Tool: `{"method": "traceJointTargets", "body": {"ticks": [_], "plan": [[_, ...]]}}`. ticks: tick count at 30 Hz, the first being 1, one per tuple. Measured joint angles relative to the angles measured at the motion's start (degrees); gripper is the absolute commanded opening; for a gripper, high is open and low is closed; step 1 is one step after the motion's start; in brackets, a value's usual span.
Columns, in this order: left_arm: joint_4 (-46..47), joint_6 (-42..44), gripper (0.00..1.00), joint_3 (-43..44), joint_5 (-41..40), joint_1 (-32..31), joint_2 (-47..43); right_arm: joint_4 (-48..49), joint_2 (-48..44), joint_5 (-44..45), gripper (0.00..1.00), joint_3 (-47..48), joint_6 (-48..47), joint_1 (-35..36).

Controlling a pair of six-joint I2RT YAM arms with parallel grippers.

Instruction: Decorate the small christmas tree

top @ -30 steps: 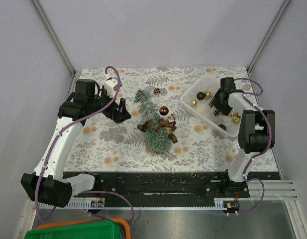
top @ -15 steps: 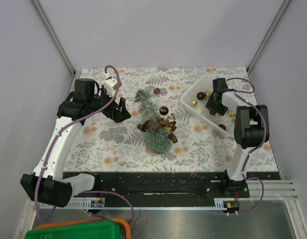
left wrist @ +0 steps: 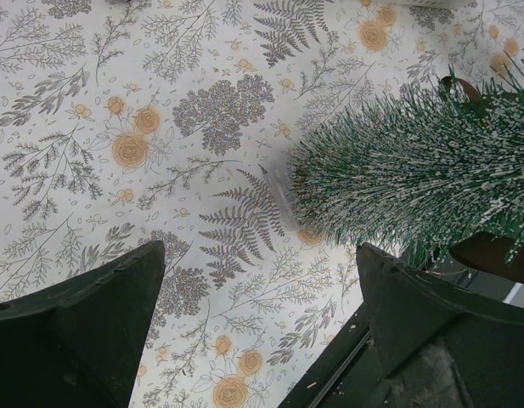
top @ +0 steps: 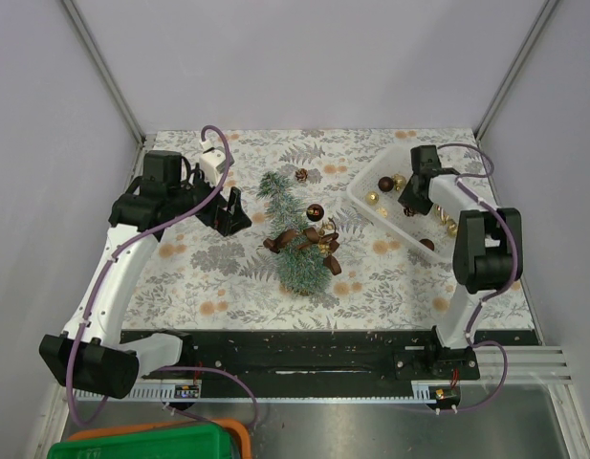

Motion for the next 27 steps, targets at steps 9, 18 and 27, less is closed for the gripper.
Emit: {"method": "traceJointTargets", "body": {"ticks": [9, 18, 27], "plan": [[0.0, 0.0, 0.99, 0.0, 0.0, 0.0, -1.8, -1.0, -14.5, -3.5, 0.22, 0.0, 0.8, 0.0], [0.0, 0.0, 0.99, 0.0, 0.3, 0.0, -2.0, 2.1, -35.8, -25.7, 0.22, -7.3, 5.5, 0.9], [0.2, -0.5, 0.99, 0.0, 0.9, 0.0, -2.0, 5.9, -49.9, -47.4, 0.22, -19.0, 12.4, 6.3]]}}
